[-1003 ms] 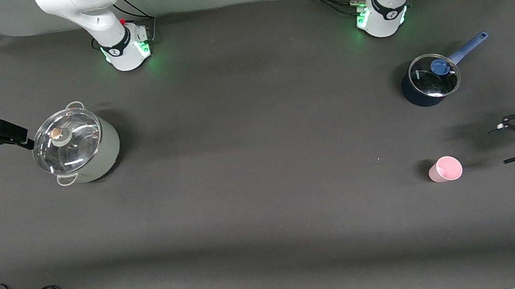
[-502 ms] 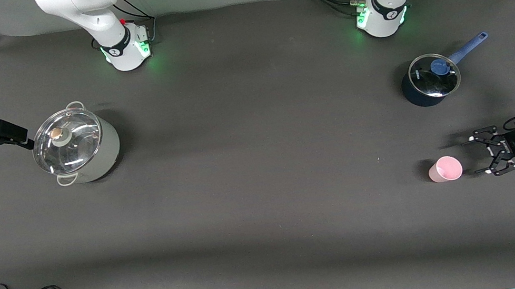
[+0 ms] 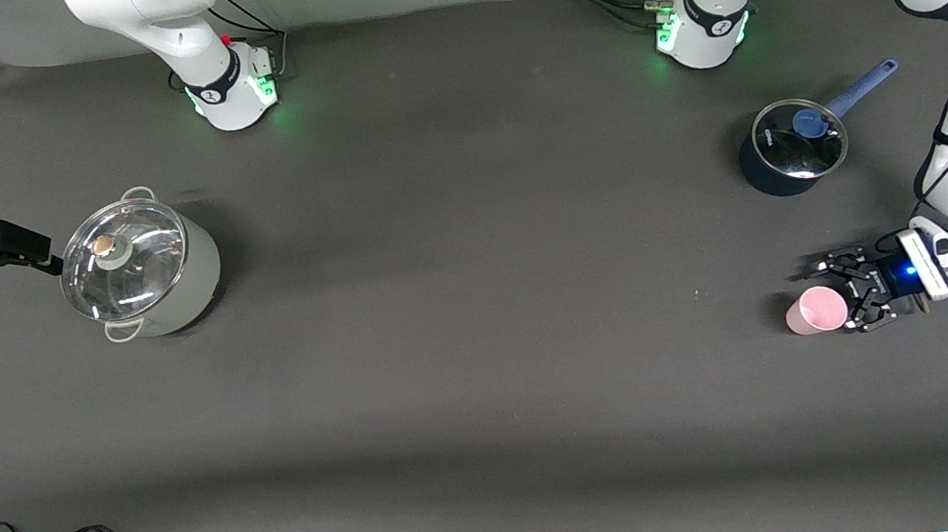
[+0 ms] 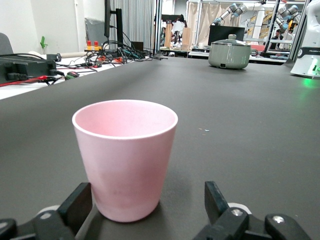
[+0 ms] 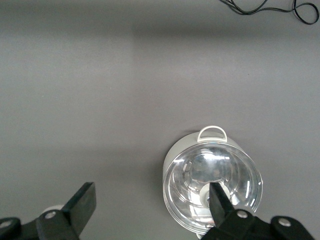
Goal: Transfer pink cup from left to right arm
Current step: 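Close the left gripper on the pink cup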
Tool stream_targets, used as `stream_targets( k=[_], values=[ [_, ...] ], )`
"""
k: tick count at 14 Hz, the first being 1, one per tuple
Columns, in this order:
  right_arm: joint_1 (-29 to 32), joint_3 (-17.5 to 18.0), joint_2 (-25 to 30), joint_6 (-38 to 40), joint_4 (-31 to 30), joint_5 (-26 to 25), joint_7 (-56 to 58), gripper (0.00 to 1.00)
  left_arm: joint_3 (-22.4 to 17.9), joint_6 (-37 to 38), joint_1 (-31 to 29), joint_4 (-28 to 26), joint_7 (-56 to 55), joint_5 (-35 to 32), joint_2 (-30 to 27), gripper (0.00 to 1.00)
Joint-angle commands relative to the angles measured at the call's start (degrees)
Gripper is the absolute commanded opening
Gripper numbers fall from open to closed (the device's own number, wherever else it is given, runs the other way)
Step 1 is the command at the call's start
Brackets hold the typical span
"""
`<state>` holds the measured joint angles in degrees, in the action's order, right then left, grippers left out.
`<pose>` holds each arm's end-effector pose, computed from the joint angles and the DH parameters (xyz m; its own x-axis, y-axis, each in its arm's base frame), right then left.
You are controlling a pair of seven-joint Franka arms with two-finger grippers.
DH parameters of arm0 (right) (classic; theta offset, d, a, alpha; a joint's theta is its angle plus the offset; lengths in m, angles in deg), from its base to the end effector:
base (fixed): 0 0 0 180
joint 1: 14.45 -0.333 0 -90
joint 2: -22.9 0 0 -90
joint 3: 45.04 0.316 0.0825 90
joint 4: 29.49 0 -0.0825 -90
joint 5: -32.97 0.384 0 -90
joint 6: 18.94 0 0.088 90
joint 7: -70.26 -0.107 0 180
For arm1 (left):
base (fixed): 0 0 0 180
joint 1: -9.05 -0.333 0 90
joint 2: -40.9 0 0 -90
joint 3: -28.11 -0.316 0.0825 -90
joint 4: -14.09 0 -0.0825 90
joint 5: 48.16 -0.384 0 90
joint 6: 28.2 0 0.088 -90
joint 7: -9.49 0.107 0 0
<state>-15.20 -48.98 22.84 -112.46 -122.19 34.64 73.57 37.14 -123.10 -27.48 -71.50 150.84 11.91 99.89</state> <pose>0.5591 -0.0282 0.6070 0.9999 0.0003 0.0149 0.0007 -0.9996 -0.0282 0.5916 0.2235 0.0699 0.0915 -0.2271 0.9696 -0.9800 -0.1933 0.0472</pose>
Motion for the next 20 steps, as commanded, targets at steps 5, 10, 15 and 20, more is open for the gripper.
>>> stream_targets(
  k=[5,10,15,20],
  values=[
    [-0.3,-0.4,1.1,0.1,-0.7,-0.1,1.1,1.00,2.9,1.4,-0.5,4.9,1.9,1.0,3.4,1.00],
    [-0.3,-0.4,1.0,0.1,-0.7,-0.1,1.1,1.00,3.8,0.9,0.1,5.0,2.3,2.5,4.5,1.00],
    [-0.2,-0.4,1.1,0.1,-0.6,-0.1,1.1,1.00,3.8,0.3,0.6,5.0,4.3,2.9,4.6,0.00],
    [-0.2,-0.4,1.1,0.1,-0.7,-0.1,1.1,1.00,5.4,0.2,2.3,5.1,2.4,4.2,4.0,0.00]
  ],
)
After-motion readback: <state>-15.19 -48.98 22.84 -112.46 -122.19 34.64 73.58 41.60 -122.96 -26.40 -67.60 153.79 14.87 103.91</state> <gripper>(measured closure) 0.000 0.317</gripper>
